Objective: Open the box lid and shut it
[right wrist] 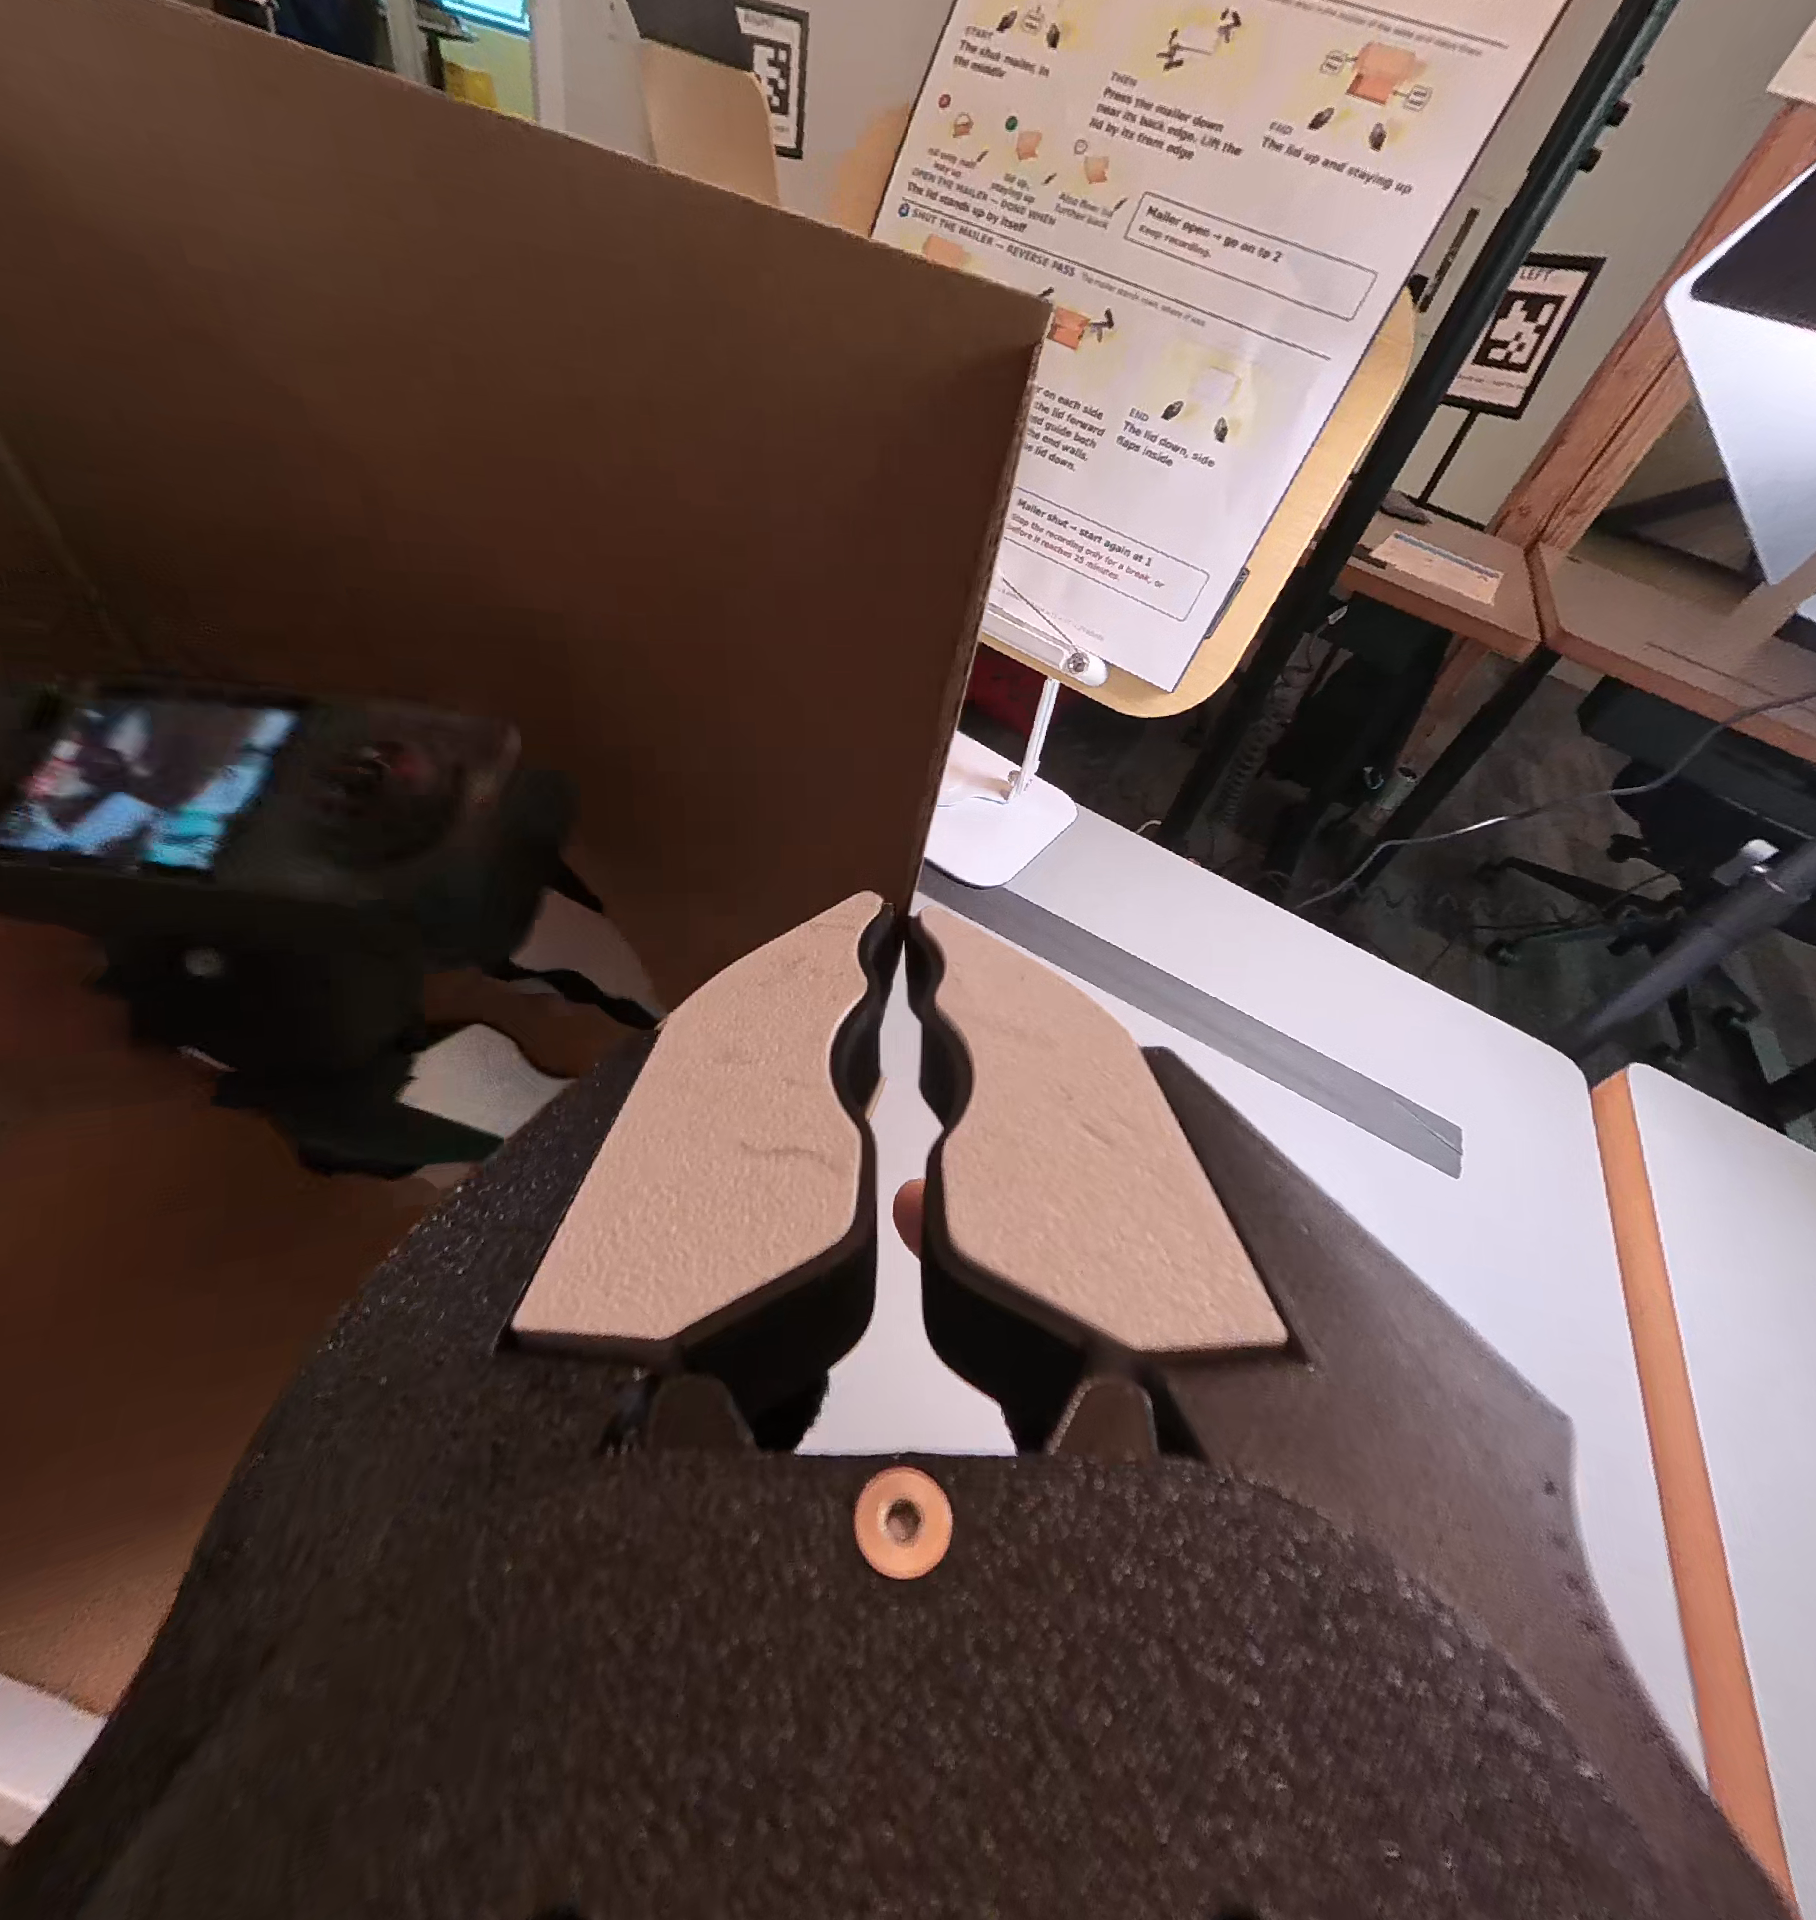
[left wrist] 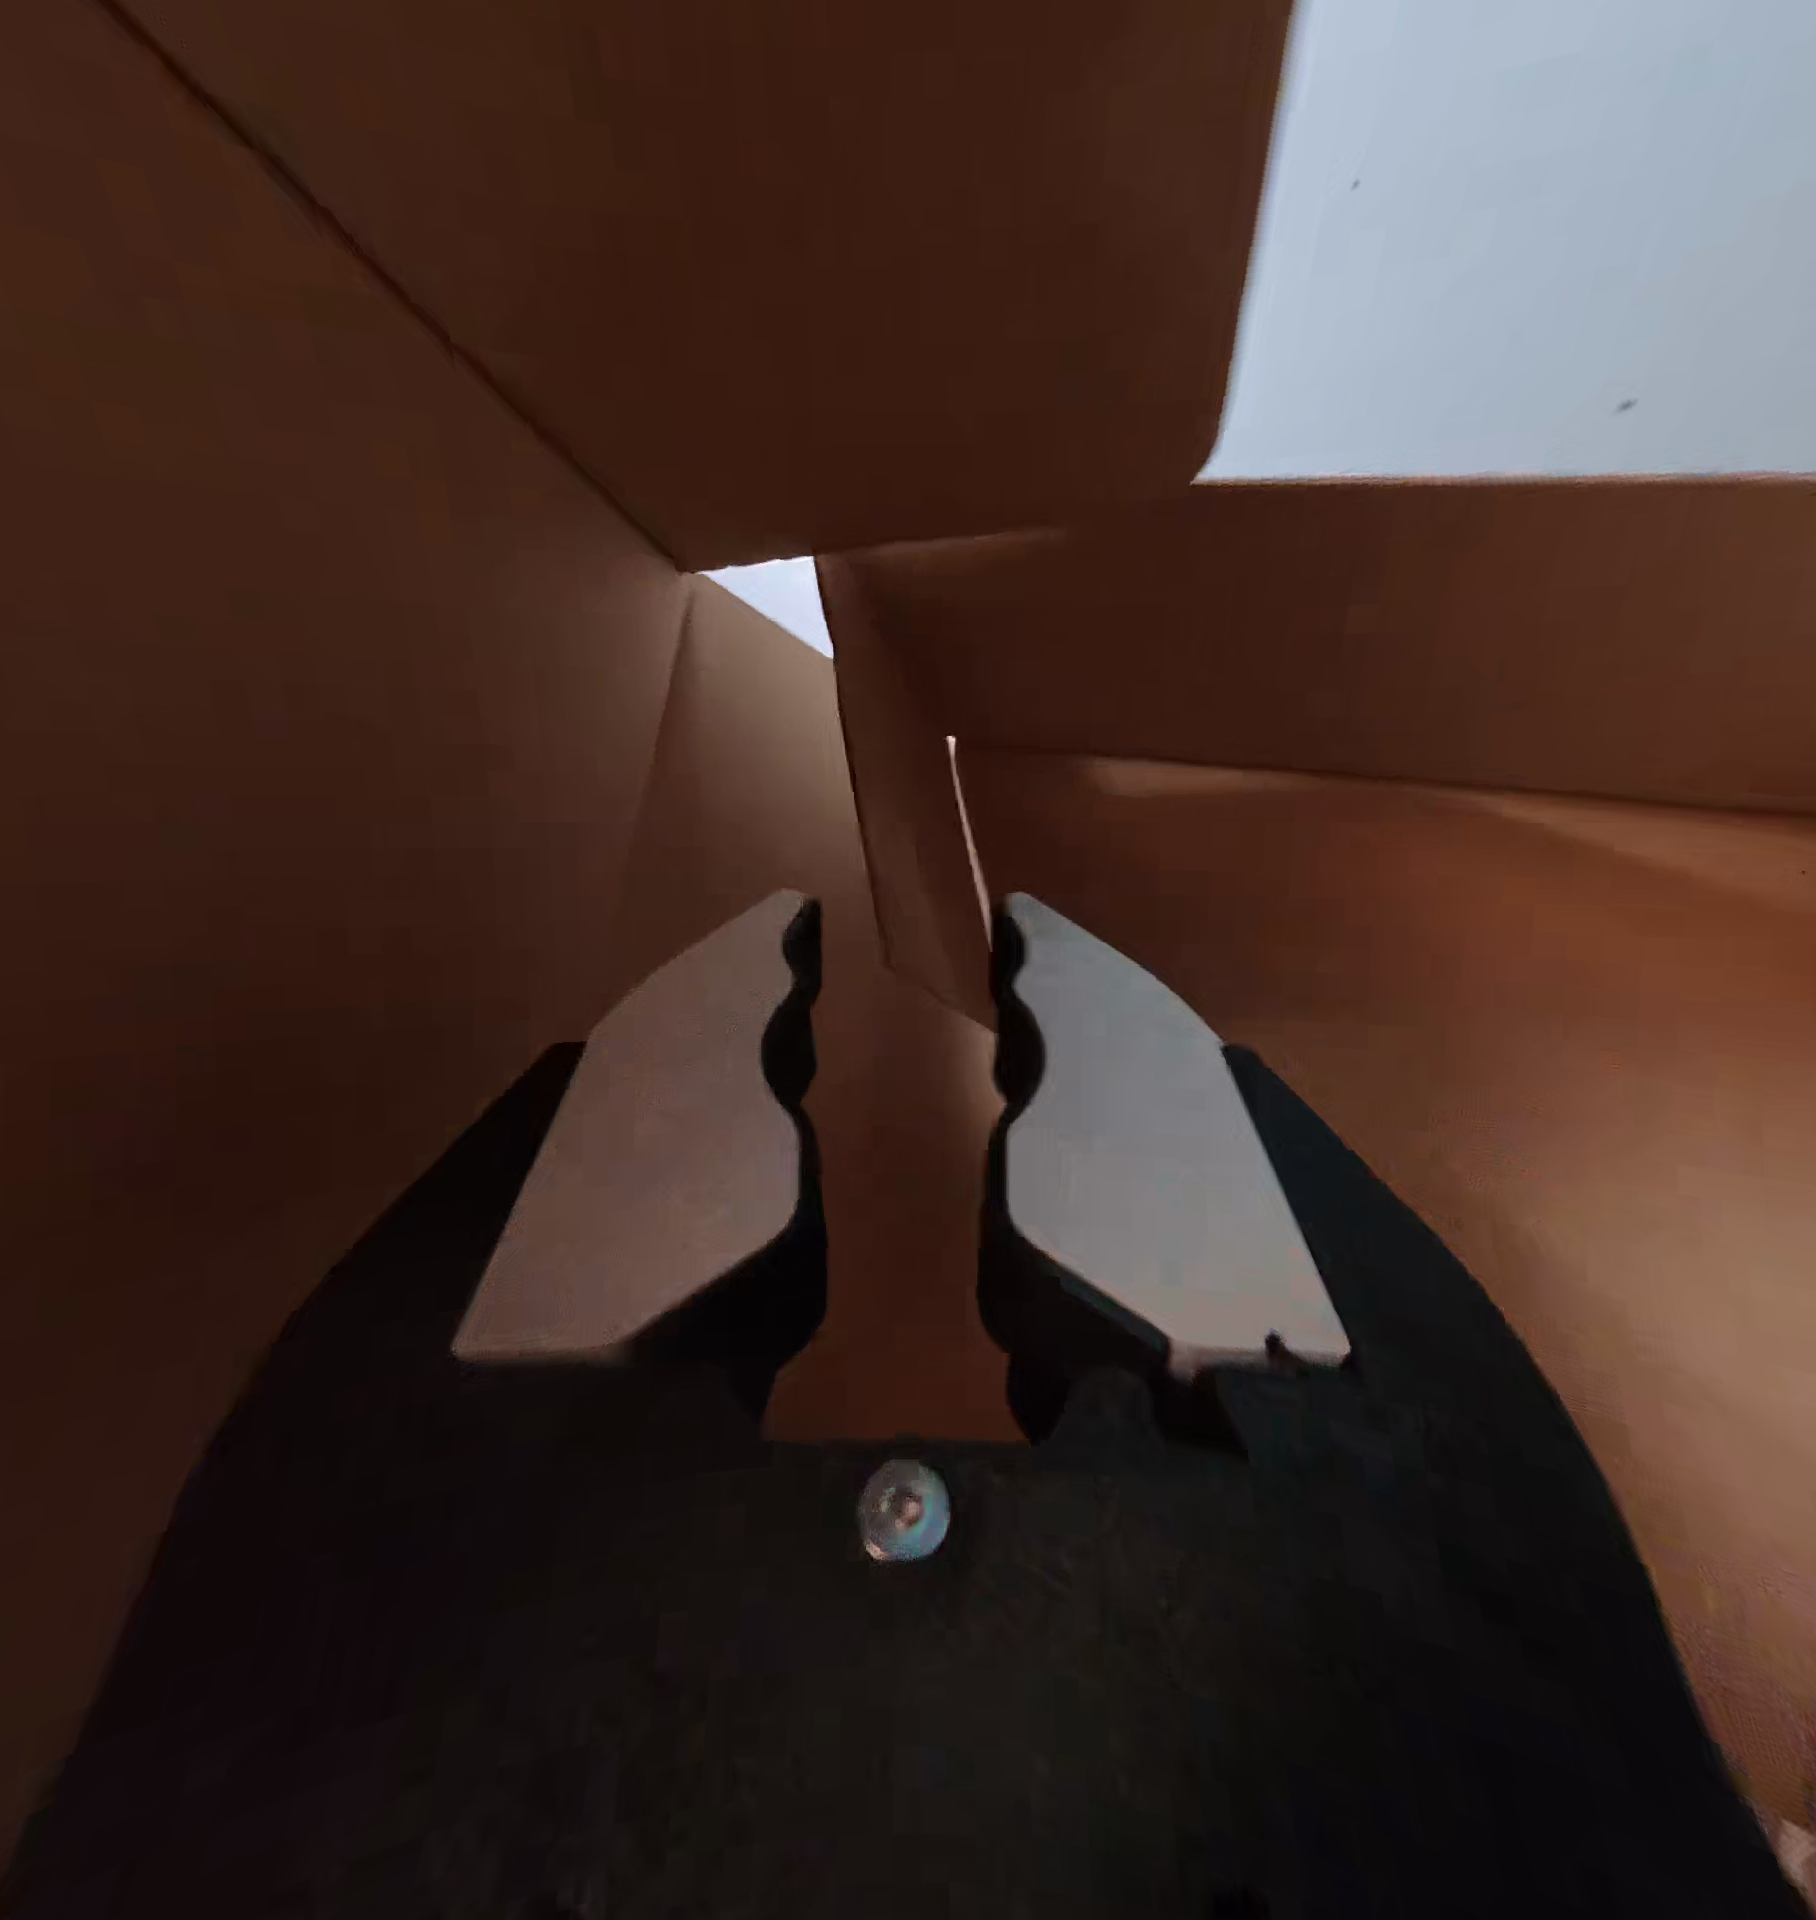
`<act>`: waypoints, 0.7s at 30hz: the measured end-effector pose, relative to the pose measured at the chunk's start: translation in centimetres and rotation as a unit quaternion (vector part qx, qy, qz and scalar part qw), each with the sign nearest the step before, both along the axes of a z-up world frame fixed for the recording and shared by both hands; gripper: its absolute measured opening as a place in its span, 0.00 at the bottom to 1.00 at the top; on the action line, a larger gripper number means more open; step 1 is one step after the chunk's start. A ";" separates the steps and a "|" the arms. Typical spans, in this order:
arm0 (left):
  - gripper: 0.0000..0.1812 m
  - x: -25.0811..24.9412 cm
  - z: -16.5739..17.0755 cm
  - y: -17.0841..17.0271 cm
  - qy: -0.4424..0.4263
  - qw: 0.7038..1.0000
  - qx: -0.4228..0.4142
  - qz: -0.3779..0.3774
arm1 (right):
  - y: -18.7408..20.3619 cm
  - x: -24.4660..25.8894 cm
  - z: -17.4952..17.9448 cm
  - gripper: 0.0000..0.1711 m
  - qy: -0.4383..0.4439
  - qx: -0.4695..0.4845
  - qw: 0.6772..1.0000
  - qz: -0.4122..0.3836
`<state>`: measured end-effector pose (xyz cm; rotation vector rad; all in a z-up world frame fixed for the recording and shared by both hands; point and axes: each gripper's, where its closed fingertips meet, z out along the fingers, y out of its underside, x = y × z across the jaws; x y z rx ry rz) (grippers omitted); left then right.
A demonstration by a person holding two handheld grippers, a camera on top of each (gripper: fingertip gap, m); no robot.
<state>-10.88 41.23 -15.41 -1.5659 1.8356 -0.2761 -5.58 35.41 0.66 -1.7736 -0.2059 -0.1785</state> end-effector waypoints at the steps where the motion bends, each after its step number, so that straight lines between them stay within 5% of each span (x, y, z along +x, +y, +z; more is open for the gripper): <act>1: 0.08 0.3 -0.5 0.5 0.007 1.000 0.005 -0.002 | 0.0 0.2 0.0 0.01 0.000 0.002 1.000 -0.006; 11: 0.04 -0.4 -1.9 6.3 0.031 0.999 0.020 0.038 | 0.5 0.8 -0.2 0.01 0.027 0.015 0.999 -0.036; 17: 0.05 -1.3 -2.0 7.0 0.032 0.998 0.032 0.052 | 1.1 0.3 -0.3 0.01 0.055 0.016 0.998 -0.030; 21: 0.17 -3.0 -1.2 6.1 0.037 0.996 0.046 0.069 | 1.4 -0.5 -0.1 0.01 0.022 0.019 0.999 -0.040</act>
